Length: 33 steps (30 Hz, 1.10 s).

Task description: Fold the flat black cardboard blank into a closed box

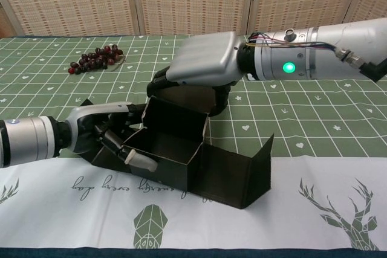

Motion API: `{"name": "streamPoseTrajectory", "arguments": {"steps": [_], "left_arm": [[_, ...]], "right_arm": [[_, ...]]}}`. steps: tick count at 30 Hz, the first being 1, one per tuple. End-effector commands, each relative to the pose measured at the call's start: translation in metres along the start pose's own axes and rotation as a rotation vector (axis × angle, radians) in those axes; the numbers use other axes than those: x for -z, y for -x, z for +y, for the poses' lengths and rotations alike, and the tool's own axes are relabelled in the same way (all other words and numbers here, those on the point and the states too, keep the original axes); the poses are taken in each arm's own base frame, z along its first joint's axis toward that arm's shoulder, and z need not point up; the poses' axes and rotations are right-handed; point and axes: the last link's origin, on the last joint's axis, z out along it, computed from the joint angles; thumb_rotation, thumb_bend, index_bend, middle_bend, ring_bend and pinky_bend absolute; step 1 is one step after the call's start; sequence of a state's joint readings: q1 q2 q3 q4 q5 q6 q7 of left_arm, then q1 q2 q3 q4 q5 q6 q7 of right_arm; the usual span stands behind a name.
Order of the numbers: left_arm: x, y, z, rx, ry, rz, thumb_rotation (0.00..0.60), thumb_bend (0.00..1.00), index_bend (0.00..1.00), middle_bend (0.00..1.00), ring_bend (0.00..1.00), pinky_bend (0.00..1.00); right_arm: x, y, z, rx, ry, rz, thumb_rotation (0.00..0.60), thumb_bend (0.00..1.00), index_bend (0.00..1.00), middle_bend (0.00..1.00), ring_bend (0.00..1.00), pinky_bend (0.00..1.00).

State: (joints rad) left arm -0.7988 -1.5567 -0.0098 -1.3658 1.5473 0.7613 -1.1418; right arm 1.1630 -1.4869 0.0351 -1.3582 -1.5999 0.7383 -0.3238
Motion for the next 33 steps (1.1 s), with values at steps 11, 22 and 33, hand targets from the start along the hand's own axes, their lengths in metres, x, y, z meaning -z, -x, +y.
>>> {"name": "streamPoseTrajectory", "arguments": {"steps": [11, 22, 33], "left_arm": [[0.001, 0.0, 0.001, 0.031, 0.011, -0.021, 0.6, 0.1, 0.12, 0.07, 0.43, 0.56], [0.001, -0.001, 0.001, 0.024, 0.009, -0.007, 0.6, 0.1, 0.12, 0.07, 0.43, 0.56], [0.008, -0.008, 0.004, 0.025, 0.018, 0.025, 0.6, 0.1, 0.15, 0.08, 0.43, 0.56]], "right_arm": [[-0.001, -0.004, 0.002, -0.001, -0.008, 0.037, 0.6, 0.44, 0.33, 0.33, 0.82, 0.97], [0.005, -0.01, 0.002, -0.01, 0.015, 0.029, 0.6, 0.45, 0.0, 0.1, 0.76, 0.97], [0.026, -0.021, 0.005, -0.105, 0.074, 0.096, 0.6, 0.45, 0.0, 0.06, 0.73, 0.97]]}}
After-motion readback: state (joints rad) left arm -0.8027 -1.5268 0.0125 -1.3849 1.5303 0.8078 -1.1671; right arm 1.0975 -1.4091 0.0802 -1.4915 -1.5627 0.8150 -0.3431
